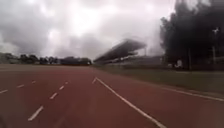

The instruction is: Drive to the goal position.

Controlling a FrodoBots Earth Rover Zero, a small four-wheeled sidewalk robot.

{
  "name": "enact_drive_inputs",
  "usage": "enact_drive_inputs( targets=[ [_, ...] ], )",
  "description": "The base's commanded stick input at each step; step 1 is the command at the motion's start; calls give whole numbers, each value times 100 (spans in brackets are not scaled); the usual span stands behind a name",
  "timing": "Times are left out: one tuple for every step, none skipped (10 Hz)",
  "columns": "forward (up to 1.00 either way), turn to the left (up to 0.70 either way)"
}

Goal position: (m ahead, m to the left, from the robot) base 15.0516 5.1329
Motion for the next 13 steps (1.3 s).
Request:
enact_drive_inputs(
  targets=[
    [70, 0],
    [70, 0],
    [70, 0],
    [70, 0],
    [70, 0],
    [70, 0],
    [70, 0],
    [70, 0],
    [70, 0],
    [70, 0],
    [70, 0],
    [70, 0],
    [70, 0]
  ],
)
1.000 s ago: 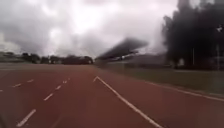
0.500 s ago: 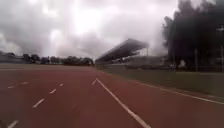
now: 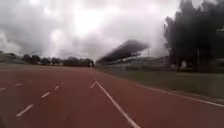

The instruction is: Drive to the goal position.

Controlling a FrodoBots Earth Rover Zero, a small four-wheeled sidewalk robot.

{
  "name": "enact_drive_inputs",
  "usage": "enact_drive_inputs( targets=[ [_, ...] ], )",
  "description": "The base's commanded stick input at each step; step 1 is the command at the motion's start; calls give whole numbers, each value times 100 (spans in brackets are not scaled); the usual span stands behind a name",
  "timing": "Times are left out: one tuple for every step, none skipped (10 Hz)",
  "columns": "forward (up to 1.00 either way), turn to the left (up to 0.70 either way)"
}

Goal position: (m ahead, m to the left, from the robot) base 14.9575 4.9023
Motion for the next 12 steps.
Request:
enact_drive_inputs(
  targets=[
    [70, 0],
    [70, 0],
    [70, 0],
    [70, 0],
    [70, 0],
    [70, 0],
    [70, 0],
    [70, 0],
    [70, 0],
    [70, 0],
    [70, 0],
    [70, 0]
  ],
)
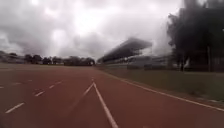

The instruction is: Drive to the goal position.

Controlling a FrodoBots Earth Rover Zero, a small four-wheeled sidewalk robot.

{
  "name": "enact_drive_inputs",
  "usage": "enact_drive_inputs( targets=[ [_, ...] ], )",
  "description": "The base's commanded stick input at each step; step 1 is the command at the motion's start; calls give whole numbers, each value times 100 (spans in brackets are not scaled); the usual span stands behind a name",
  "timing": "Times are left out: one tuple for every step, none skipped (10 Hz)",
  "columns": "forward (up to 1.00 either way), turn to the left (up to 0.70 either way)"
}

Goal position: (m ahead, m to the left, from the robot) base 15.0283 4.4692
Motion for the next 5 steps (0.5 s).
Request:
enact_drive_inputs(
  targets=[
    [70, 0],
    [70, 0],
    [70, 0],
    [70, 0],
    [70, 0]
  ],
)
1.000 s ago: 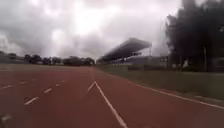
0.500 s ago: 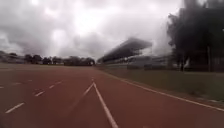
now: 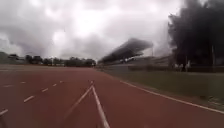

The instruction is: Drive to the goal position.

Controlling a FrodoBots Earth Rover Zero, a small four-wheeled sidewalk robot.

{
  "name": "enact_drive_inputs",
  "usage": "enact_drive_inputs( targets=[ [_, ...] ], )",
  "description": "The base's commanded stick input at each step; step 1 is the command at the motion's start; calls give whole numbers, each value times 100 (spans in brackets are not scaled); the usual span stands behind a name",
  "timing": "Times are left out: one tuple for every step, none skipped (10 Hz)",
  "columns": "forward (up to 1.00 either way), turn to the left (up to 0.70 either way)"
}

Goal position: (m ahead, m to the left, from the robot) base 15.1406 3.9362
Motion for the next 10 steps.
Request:
enact_drive_inputs(
  targets=[
    [70, 0],
    [70, 0],
    [70, 0],
    [70, 0],
    [70, 0],
    [70, 0],
    [70, 1],
    [70, 2],
    [70, 26],
    [70, 25]
  ],
)
